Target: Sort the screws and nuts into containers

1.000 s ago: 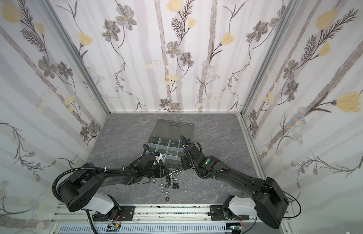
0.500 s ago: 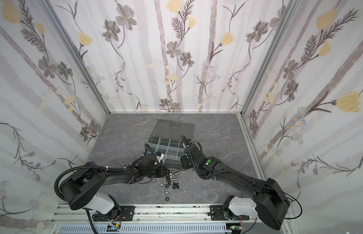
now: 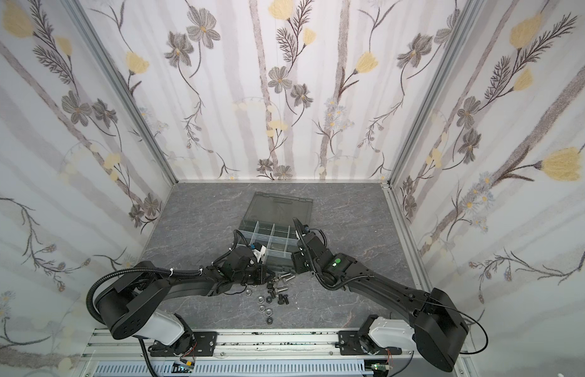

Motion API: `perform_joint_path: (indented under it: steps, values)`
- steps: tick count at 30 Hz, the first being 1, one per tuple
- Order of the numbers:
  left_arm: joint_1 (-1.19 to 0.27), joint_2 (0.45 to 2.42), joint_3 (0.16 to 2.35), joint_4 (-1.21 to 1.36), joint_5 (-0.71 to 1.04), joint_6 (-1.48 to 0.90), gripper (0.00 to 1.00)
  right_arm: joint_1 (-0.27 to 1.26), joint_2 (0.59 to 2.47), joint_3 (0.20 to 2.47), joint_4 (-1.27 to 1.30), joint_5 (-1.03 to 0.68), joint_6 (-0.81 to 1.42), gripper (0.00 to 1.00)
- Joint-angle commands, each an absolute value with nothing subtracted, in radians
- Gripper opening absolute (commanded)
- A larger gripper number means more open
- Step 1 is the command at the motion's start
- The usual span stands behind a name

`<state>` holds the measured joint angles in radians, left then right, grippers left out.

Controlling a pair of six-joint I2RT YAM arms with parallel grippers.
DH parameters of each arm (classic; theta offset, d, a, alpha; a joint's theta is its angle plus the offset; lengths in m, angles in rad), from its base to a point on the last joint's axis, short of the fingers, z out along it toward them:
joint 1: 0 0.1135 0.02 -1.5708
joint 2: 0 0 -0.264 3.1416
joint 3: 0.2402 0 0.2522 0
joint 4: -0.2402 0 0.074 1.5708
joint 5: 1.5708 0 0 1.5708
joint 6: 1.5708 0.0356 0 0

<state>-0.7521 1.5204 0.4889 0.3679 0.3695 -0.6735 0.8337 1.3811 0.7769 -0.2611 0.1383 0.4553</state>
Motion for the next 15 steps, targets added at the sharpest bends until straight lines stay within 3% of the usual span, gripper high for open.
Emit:
perform_joint_path:
  steps: [1,15]
  values:
    - [-0.752,1.504,0.487,0.354,0.367,-0.683,0.0,0.834,1.379,0.773,-0.227,0.148,0.461,0.54]
    - [-0.745,1.263,0.476,0.322,0.318,-0.705,0.0,0.834,1.374,0.77,-0.227,0.153,0.456,0.54]
